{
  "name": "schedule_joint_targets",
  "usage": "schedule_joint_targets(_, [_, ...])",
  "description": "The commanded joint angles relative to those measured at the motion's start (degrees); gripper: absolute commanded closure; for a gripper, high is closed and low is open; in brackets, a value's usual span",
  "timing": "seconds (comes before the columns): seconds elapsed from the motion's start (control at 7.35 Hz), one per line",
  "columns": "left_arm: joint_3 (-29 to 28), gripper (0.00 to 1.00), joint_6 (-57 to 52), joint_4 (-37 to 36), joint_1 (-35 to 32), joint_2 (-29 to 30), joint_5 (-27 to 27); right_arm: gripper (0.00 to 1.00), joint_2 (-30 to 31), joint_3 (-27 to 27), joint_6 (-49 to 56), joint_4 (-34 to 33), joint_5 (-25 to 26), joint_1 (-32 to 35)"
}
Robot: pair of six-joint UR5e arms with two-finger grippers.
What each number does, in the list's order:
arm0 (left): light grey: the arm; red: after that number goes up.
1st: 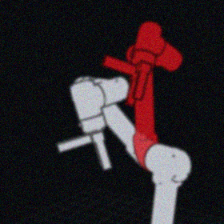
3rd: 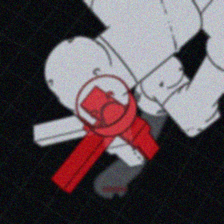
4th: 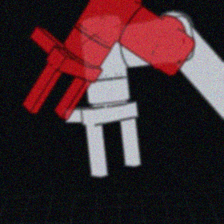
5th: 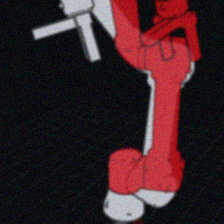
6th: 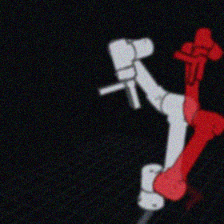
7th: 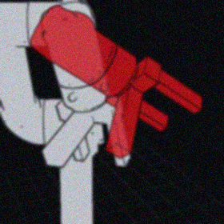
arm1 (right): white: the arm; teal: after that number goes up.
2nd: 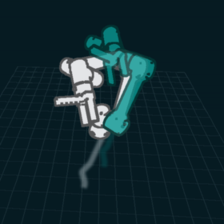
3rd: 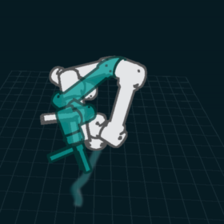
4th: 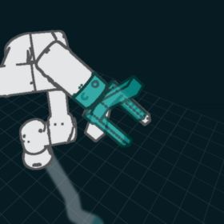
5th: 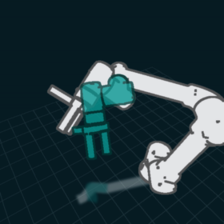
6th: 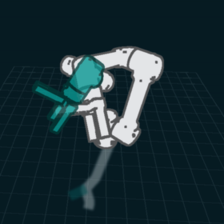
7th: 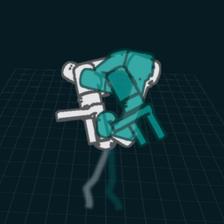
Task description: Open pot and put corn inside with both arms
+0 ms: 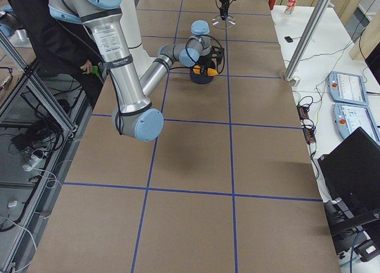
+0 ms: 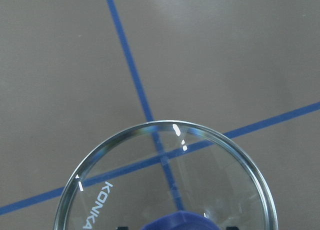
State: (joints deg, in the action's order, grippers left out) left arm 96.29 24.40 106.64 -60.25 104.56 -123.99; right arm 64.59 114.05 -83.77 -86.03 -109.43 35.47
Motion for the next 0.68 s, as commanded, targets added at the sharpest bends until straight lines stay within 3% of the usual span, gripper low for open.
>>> schedule_joint_targets(0.0, [-8.0,0.48,-4.3,10.0,-4.1,-3.4,-5.4,0.92,-4.5,0.4,-4.3,-4.3,7.1,-7.0])
schedule_joint_targets(0.54, [-7.6,0.48,-5.8,15.8,-5.0,-10.9,-7.1,0.92,-12.5,-4.8,-5.8,-8.2,11.3,-10.8])
